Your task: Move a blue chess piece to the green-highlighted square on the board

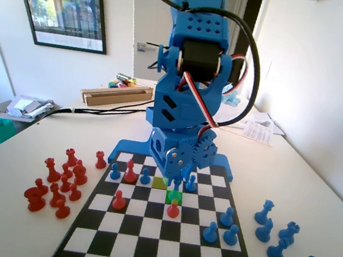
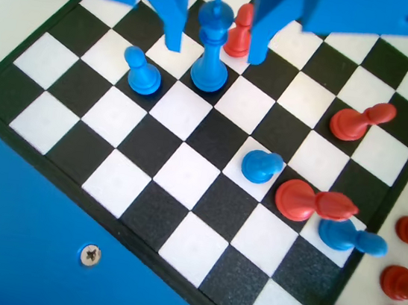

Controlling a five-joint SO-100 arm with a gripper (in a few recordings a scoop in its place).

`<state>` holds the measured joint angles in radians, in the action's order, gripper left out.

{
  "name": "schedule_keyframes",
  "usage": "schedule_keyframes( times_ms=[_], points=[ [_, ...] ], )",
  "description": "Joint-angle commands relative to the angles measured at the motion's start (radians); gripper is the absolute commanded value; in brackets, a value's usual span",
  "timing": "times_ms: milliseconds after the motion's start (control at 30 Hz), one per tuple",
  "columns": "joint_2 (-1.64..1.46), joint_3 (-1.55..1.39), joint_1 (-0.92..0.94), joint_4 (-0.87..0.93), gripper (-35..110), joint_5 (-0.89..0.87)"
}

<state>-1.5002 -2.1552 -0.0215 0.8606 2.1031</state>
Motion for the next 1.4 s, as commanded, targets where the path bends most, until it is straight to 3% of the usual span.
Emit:
schedule_keyframes(
  times_ms=[0, 567, 933, 1367],
  points=[
    [-0.038, 0.075, 0.005, 0.066, 16, 0.014],
    [-0.308, 0.514, 0.025, 0.663, 3, -0.109],
    [-0.687, 0.575, -0.025, 0.969, 1, -0.268],
    [-1.012, 0.382, 0.048, 0.976, 1, -0.334]
  ],
)
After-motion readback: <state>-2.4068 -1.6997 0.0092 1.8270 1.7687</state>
